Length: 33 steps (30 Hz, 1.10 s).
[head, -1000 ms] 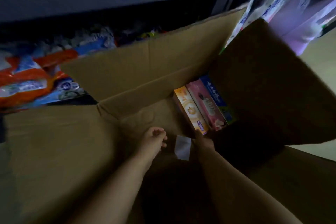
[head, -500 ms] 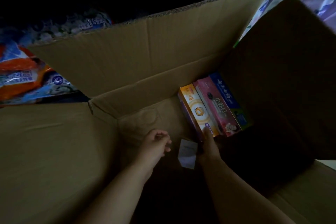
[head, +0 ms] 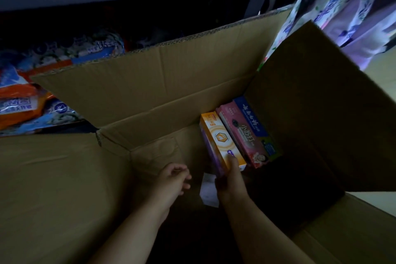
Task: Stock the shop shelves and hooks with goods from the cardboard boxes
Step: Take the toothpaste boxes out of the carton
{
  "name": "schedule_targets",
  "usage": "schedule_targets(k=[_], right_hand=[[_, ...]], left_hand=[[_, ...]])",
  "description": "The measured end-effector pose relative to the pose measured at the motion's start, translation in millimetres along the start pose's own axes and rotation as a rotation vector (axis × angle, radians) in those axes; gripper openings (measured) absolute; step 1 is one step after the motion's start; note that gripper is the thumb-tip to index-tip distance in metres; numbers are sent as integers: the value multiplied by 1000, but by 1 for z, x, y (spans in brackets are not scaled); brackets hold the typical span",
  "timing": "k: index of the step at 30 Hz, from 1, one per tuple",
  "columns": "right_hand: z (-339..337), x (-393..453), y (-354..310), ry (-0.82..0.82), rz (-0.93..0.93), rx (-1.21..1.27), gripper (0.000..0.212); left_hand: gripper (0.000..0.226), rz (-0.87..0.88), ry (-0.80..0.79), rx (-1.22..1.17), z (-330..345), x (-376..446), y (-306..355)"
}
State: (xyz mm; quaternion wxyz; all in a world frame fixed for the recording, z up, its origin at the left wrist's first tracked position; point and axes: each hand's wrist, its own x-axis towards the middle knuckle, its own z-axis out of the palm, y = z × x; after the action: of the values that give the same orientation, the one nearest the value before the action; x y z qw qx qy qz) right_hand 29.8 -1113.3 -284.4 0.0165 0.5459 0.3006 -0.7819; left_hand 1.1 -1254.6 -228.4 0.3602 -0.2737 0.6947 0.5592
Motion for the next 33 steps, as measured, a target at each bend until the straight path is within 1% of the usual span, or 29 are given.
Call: schedule_targets(k=[2,5,6,8,9,10,11,13,15,16,17,18,19,21,22,24,26,27,30,33], right_hand=[[1,-7,-3,-18,28,22,31],[6,-17,-6,0,62,26,18],[8,-22,-6,1,69,17,16],[8,-29,-3,-16,93,19,22],[6,-36,-2,-36,120,25,29],[3,-43,-1,-56,158,19,37],[1,-52,0,-80,190,4,39],[-5,-70,4,-119,218,-1,38],[-9,-87,7,-206,225,5,56],[-11,-92,9,-257,226,-7,64],[-13,-97,11,-302,227,-39,64],[-14,-103,12,-335,224,-87,56],[-14,-110,12,-371,219,-134,47],[-15,-117,14,-439,213,-206,41],[-15,-119,14,-466,219,-246,45],[-14,-122,13,-464,234,-364,54],[-16,-124,10,-464,243,-505,57],[-17,-124,7,-476,242,-562,58],[-22,-123,-3,-454,222,-638,63],[-25,-122,-18,-462,237,-645,59]], left_hand=[[10,2,-1,4,1,-2,2],[10,-5,-16,9,3,-6,6],[10,-12,-14,9,4,-6,7],[10,-24,6,-3,4,-7,6],[12,-31,17,-24,4,-8,5],[17,-43,21,-56,3,-9,3],[24,-62,14,-94,3,-11,3],[45,-85,-31,-189,2,-18,1],[72,-73,-94,-280,1,-23,1],[80,-45,-132,-324,0,-25,0],[80,-8,-165,-367,-2,-28,1],[78,24,-179,-405,-4,-30,1],[77,38,-172,-435,-7,-31,0],[76,41,-135,-470,-13,-35,-1],[71,38,-116,-474,-15,-36,-3],[52,22,-84,-478,-18,-38,-6],[35,22,-68,-500,-21,-42,-7],[31,23,-64,-508,-23,-44,-6],[30,23,-75,-500,-24,-53,-2],[38,47,-120,-499,-26,-63,5]])
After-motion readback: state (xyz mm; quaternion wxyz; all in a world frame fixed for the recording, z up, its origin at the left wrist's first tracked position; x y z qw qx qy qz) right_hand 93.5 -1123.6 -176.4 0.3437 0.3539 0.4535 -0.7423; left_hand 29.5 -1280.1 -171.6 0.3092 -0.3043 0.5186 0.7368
